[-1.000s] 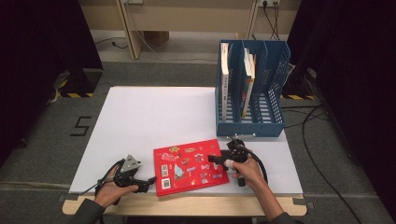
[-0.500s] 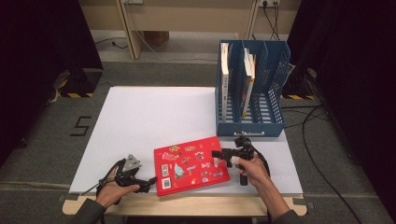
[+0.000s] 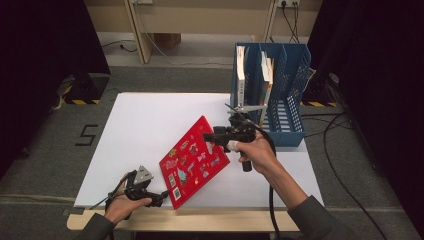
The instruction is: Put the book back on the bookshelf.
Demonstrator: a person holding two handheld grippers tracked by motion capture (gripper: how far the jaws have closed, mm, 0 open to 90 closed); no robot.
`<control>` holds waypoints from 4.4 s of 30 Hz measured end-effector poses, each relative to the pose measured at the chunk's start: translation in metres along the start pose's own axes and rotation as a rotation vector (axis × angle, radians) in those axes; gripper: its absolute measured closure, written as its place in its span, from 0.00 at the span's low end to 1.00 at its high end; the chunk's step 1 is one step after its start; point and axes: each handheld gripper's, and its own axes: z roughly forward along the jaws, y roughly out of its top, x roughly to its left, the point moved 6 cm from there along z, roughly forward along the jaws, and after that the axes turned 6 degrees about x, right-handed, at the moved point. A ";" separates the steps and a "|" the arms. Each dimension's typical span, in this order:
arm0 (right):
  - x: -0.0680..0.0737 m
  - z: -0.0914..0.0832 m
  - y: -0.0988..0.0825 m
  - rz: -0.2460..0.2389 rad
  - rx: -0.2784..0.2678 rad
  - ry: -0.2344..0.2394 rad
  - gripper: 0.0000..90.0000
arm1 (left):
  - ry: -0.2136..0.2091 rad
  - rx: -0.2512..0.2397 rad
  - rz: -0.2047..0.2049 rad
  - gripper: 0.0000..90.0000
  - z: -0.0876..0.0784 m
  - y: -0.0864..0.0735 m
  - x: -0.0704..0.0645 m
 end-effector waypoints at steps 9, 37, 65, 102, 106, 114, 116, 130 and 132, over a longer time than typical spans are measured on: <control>0.009 -0.002 0.004 0.014 -0.016 0.035 0.52 | -0.004 -0.011 -0.024 0.00 0.000 0.001 -0.002; 0.049 0.003 0.033 0.019 -0.032 0.149 0.52 | 0.011 -0.028 -0.025 0.00 0.006 0.007 -0.008; 0.087 0.029 0.021 -0.065 0.188 0.129 0.54 | 0.015 -0.042 -0.012 0.02 0.009 0.009 -0.011; 0.017 -0.040 0.023 -0.250 0.276 -0.147 0.88 | 0.025 -0.067 -0.067 0.17 0.002 0.006 0.013; 0.007 -0.055 0.016 -0.190 0.243 -0.135 0.88 | 0.024 -0.067 -0.066 0.17 0.002 0.006 0.013; -0.016 -0.092 -0.007 -0.117 0.205 -0.152 0.88 | 0.031 -0.064 -0.053 0.17 0.001 0.006 0.014; -0.023 -0.102 -0.012 -0.089 0.192 -0.156 0.89 | 0.030 -0.060 -0.050 0.17 0.001 0.006 0.015; -0.051 -0.127 -0.026 0.019 0.183 -0.170 0.87 | 0.039 -0.062 -0.050 0.15 0.003 0.006 0.015; -0.050 -0.126 -0.026 0.022 0.204 -0.168 0.87 | 0.040 -0.063 -0.049 0.15 0.003 0.006 0.015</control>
